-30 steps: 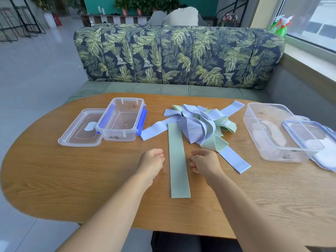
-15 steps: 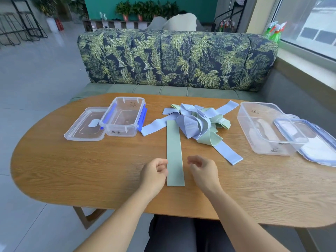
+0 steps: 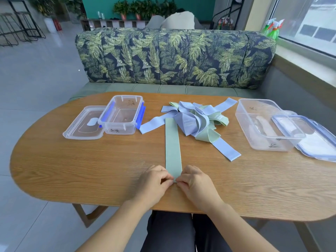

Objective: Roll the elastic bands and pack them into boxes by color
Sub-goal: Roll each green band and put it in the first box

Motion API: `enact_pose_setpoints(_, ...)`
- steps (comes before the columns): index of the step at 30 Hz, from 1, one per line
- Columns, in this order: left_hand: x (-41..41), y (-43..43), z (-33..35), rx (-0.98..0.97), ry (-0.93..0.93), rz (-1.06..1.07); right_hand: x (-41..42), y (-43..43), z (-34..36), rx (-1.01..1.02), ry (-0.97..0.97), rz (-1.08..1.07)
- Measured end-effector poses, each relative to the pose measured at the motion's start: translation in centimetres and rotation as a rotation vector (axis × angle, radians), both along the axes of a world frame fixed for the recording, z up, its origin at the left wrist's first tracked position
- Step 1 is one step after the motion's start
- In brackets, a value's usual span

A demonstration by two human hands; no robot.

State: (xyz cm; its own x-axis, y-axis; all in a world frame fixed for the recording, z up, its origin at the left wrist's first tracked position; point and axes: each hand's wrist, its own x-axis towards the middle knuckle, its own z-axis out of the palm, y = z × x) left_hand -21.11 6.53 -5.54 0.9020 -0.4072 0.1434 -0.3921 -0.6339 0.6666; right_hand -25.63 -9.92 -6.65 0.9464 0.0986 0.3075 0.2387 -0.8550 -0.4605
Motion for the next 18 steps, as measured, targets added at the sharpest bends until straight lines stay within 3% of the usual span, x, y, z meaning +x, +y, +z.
enact_pose_setpoints(18, -0.01, 0.3, -0.55, 0.195, -0.29, -0.084, 0.77, -0.26, -0.09, -0.102, -0.098, 0.041)
